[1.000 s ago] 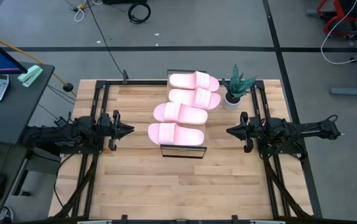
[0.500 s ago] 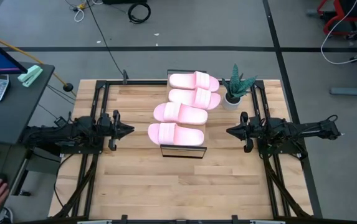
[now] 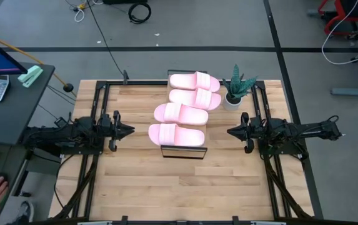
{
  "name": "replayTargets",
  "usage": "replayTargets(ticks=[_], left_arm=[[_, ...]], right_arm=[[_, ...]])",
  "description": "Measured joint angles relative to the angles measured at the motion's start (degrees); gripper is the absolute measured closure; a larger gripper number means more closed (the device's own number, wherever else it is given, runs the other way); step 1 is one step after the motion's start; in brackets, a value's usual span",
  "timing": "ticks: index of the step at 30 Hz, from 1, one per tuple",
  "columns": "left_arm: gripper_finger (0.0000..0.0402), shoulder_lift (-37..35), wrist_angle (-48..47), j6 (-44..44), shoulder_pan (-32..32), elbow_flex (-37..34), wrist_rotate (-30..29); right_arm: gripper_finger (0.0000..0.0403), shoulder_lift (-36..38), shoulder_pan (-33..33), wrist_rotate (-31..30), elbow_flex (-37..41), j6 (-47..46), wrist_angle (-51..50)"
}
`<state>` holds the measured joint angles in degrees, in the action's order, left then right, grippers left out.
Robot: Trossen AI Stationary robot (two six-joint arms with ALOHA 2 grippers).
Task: Pick and place slides into the shelf
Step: Return to Home Position
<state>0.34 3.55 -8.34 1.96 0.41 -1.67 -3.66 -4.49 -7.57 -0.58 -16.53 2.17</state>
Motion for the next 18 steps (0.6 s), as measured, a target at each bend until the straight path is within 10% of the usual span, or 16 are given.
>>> replayTargets(ticks=[18], left_arm=[[0.0338,0.00,0.01,0.00,0.00,-0.01,-0.02]], right_arm=[[0.0379,0.00,-0.01,-0.01,0.00,0.01,0.00]])
